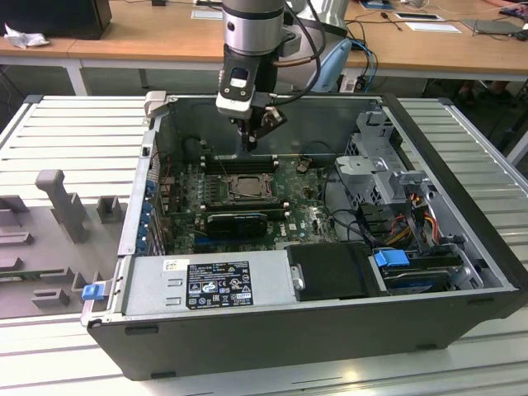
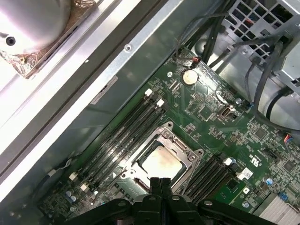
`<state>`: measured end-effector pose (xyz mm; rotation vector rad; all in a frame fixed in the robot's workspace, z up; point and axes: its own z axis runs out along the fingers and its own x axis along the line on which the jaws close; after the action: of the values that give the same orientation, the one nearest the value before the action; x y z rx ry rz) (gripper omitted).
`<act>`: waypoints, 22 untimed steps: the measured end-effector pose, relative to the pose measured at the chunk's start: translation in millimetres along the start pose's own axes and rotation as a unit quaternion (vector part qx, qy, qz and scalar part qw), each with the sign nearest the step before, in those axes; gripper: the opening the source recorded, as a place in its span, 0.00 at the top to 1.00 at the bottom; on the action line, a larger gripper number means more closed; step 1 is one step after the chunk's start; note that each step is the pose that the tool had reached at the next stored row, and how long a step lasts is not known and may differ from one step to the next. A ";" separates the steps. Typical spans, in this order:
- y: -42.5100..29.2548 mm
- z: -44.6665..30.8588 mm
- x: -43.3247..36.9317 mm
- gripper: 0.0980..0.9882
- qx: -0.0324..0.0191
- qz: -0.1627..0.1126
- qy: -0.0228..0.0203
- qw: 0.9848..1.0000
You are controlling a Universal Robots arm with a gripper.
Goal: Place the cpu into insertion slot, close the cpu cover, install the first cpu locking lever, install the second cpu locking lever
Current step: 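Install the first cpu locking lever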
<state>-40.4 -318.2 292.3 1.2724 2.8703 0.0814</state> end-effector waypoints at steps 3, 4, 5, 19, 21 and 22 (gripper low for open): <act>0.0 0.0 0.0 0.99 0.000 -0.015 0.001 1.000; 0.0 0.0 0.0 0.99 0.000 -0.020 0.001 1.000; 0.0 0.0 0.0 0.99 0.000 -0.025 0.001 1.000; 0.0 0.0 0.0 0.99 0.003 -0.137 0.007 0.990; 0.0 0.0 0.0 0.99 0.003 -0.153 0.007 0.988; 0.0 0.0 0.0 0.99 0.003 -0.158 0.008 0.987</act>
<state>-40.4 -318.2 292.3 0.8034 3.0436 0.0807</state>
